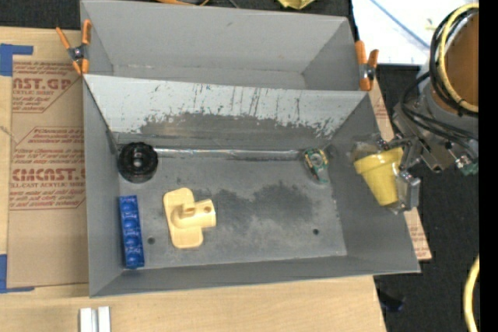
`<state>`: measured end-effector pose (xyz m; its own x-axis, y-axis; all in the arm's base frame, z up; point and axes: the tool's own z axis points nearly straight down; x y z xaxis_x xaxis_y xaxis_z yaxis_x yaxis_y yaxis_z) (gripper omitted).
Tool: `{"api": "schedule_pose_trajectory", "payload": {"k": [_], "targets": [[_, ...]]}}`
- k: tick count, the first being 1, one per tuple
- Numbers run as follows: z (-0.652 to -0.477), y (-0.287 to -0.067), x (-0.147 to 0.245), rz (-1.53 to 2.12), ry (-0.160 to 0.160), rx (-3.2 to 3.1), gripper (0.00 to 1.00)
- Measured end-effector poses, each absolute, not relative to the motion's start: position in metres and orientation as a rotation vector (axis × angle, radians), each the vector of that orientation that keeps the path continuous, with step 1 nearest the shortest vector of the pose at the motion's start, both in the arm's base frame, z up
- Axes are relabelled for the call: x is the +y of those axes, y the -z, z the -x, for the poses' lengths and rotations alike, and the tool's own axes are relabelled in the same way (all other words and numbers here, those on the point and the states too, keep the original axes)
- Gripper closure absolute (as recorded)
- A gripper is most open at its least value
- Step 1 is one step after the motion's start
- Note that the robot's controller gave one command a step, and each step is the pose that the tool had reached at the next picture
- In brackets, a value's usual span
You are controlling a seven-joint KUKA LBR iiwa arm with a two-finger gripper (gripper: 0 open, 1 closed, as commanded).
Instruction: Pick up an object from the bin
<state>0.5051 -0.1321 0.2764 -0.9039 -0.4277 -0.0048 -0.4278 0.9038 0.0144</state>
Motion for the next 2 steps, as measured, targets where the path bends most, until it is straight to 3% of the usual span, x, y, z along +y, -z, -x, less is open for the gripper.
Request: {"api": "schedule_pose_trajectory", "payload": {"k": [1,2], "targets": [[-0.505,-0.276,-0.132,0.688,-0.024,3.064,1.0],[-0.52,-0.242,-0.109,0.713,-0.029,3.057,1.0]]}}
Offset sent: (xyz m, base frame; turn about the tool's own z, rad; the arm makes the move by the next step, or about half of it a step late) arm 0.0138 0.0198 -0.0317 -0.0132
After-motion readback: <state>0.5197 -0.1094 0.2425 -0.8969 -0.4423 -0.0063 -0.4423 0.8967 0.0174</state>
